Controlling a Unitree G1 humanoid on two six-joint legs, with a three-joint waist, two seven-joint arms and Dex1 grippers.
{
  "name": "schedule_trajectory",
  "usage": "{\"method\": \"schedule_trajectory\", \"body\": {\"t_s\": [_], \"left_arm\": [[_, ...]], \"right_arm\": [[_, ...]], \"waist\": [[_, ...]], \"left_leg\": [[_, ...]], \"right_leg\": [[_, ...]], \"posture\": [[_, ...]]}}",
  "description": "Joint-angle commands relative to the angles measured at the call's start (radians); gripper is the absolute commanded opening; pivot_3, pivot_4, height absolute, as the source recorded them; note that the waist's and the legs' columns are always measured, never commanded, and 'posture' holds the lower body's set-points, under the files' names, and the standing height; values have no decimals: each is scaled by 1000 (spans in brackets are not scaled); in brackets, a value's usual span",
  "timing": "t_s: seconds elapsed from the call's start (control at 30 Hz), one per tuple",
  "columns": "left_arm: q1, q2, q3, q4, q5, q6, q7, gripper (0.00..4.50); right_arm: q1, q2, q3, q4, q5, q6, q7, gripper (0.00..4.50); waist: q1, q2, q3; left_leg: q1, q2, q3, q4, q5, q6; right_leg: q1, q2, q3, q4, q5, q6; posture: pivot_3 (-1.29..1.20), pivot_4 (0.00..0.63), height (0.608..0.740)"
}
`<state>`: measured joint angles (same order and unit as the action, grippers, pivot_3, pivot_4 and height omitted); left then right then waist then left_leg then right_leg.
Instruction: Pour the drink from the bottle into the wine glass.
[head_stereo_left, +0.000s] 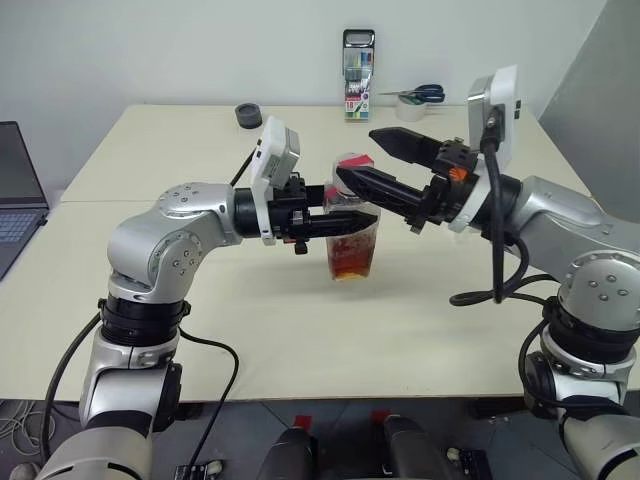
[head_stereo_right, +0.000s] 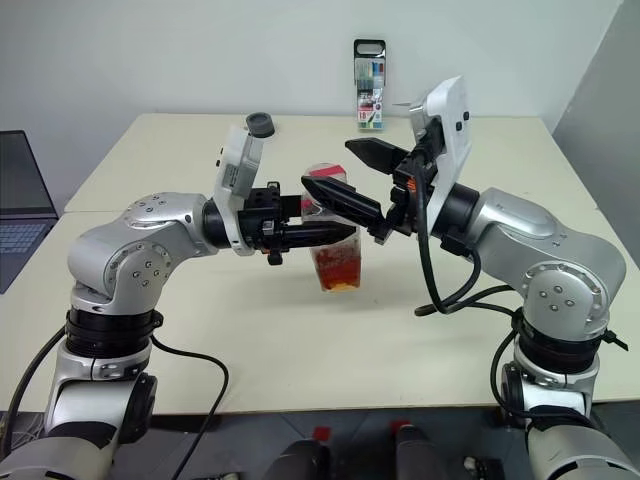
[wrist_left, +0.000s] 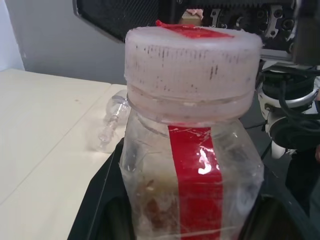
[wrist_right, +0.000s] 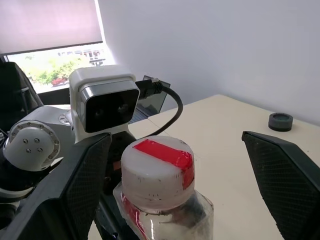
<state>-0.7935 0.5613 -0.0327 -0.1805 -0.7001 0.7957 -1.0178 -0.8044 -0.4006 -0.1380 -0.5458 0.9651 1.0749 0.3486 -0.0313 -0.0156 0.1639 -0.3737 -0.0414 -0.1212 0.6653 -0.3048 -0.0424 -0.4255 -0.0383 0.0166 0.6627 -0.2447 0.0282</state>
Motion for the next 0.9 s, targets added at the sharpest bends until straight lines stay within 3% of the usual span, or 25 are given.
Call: {"method": "schedule_trajectory", "body": {"t_s": [0.03, 0.17, 0.23, 0.47, 0.7, 0.9], "left_arm": [[-32, 3, 17, -12, -5, -26, -10, 1840], [-27, 6, 17, -14, 1, -29, -7, 1840], [-25, 4, 19, -14, 1, -29, -2, 1840], [-16, 2, 23, -24, 2, -31, 5, 1840], [-7, 6, 18, -37, -1, -34, 0, 1840], [-34, 7, 4, -29, -9, -29, -37, 1840]], "right_arm": [[18, -17, 3, -36, 20, -32, 20, 4457], [23, -22, 12, -25, 28, -43, 35, 4457], [18, -23, 19, -16, 23, -53, 44, 4095], [-16, -23, 26, 25, 19, -76, 58, 1815], [-28, -50, 42, 40, 33, -78, 138, 1805], [-138, -192, 192, 254, -45, -181, 645, 1805]], "waist": [[0, 0, 0], [-1, 0, 0], [-1, 0, 0], [-1, 0, 0], [-1, 0, 0], [-2, 0, 0]], "left_leg": [[0, 0, 0, 0, 0, 0], [0, 0, 0, 0, 0, 0], [0, 0, 0, 0, 0, 0], [0, 0, 0, 0, 0, 0], [0, 0, 0, 0, 0, 0], [1, 0, 1, 0, 0, 1]], "right_leg": [[0, 0, 0, 0, 0, 0], [0, 0, 0, 0, 0, 0], [0, 1, 0, 1, 0, 0], [0, 1, 0, 1, 0, 0], [0, 1, 0, 1, 0, 0], [1, 3, 0, 0, 0, 0]], "posture": [[0, 150, 740], [0, 150, 740], [0, 150, 740], [0, 150, 740], [0, 150, 740], [0, 150, 740]]}}
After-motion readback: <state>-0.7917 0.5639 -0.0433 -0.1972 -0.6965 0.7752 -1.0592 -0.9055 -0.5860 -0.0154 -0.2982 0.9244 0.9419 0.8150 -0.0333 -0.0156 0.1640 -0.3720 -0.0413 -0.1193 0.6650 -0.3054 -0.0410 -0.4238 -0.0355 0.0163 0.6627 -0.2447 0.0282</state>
